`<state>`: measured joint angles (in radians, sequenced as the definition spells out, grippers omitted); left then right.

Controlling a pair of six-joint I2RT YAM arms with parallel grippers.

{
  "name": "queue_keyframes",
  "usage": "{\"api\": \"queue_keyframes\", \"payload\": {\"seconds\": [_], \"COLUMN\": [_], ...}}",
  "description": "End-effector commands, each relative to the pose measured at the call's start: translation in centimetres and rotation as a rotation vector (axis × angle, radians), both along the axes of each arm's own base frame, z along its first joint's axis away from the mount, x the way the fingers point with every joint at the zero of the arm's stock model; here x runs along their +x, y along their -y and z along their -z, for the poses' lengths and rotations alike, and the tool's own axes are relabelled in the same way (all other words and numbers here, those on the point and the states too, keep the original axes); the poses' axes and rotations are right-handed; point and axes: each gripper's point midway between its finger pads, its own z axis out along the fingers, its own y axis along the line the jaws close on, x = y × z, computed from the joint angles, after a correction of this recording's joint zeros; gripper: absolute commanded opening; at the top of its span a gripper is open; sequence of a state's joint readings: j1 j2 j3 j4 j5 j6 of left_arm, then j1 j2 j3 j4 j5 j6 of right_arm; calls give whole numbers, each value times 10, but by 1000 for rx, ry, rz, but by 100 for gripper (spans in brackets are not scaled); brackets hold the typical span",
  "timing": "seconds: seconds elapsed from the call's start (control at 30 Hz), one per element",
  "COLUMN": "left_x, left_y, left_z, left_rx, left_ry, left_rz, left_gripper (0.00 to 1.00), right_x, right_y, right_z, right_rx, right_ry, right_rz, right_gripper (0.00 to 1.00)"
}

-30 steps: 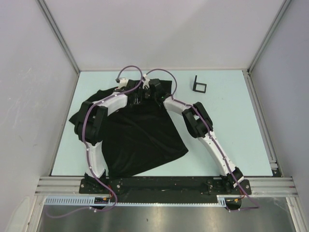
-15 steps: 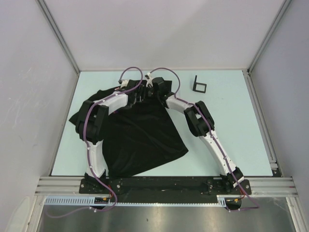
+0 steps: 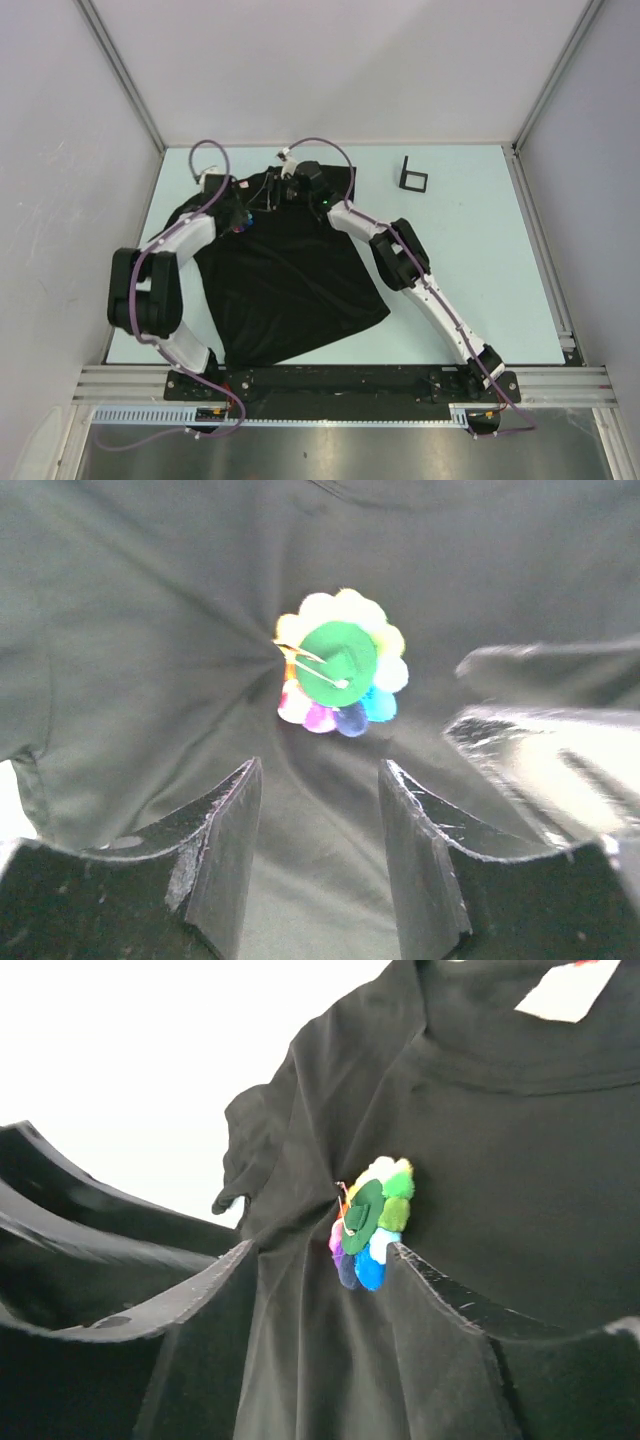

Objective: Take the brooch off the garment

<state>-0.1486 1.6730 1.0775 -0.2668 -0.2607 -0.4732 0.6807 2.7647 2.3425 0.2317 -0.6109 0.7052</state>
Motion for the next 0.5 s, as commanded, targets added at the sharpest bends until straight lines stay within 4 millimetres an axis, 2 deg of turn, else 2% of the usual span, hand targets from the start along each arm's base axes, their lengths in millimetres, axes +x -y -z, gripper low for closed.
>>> {"api": "queue_keyframes", "payload": {"seconds": [0.0,0.07,0.1,0.13,0.17,0.27,0.33,0.37,0.47], "left_x": [13,6,13,11,12,17,20,20,17], "left_y": [0,-7,-8,-1,-9,-10,-11,-12,-20], "left_z": [-25,-15,-17,-11,-3,7,8,9,12], "left_rx": [-249,-333,-368,-417,-457,-546,-586,-590,-581], "left_ry": [187,189,229,217,205,206,230,235,253], "left_rz": [-73,-122,-126,-126,-145,-185,-213,-226,-276], "left_gripper": [54,52,52,51,46,40,37,35,34], "right_x": [-4,-3,-5,-4,-3,-3,-2,-2,0], "right_y": [-17,-19,-22,-23,-24,-28,-31,-33,-35], "right_z": [-1,2,2,3,6,9,13,14,22], "right_rx": [54,56,59,60,58,62,72,78,96], "right_ry": [12,11,7,10,4,-9,-26,-33,-59], "right_rz": [-16,0,-1,13,21,47,59,64,84], "right_gripper": [62,64,67,68,68,68,65,61,54]}}
